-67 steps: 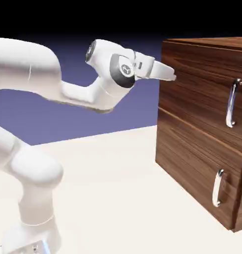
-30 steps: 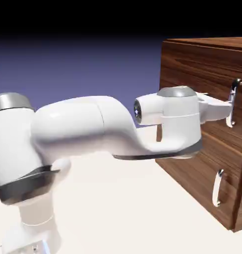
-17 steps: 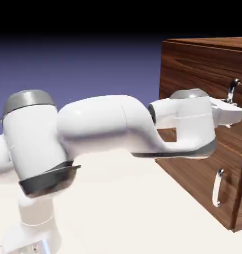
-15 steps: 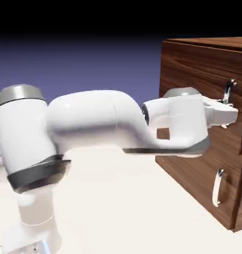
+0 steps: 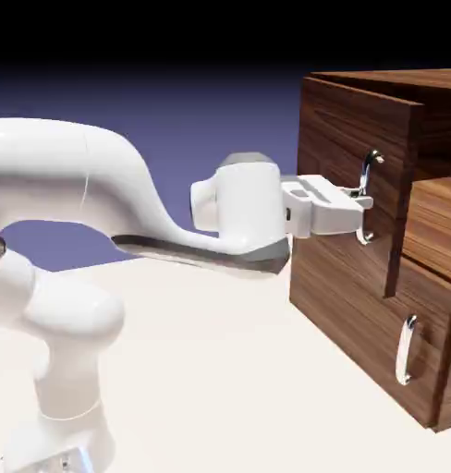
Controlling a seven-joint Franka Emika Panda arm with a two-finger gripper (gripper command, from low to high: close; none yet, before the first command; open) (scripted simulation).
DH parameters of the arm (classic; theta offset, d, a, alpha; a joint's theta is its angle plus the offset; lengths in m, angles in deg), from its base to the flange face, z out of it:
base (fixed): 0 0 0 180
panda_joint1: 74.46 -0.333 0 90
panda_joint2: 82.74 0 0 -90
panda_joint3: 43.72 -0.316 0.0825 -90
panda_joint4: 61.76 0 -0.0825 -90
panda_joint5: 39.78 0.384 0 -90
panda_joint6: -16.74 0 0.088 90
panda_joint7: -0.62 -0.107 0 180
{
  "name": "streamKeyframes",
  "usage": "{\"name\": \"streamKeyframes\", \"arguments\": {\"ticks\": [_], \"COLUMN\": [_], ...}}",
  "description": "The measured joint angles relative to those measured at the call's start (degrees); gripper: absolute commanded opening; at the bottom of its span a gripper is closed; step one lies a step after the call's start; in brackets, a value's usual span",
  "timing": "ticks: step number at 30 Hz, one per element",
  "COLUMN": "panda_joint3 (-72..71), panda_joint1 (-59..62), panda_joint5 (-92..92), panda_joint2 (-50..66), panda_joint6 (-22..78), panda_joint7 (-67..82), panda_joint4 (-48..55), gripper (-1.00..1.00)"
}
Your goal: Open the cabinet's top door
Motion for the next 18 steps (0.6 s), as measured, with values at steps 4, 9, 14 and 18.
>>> {"name": "streamKeyframes", "arguments": {"ticks": [4,9,14,18], "panda_joint3": [-8.27,-18.65,-28.48,-34.92], "panda_joint1": [8.16,17.71,24.91,27.28], "panda_joint5": [5.30,12.39,22.75,32.71], "panda_joint2": [-1.21,-3.38,-8.43,-13.85], "panda_joint6": [1.75,2.61,4.24,7.03], "panda_joint7": [0.00,0.00,3.17,8.04], "panda_joint4": [-4.97,-10.03,-15.51,-19.74], "gripper": [-1.00,-1.00,-1.00,-1.00]}}
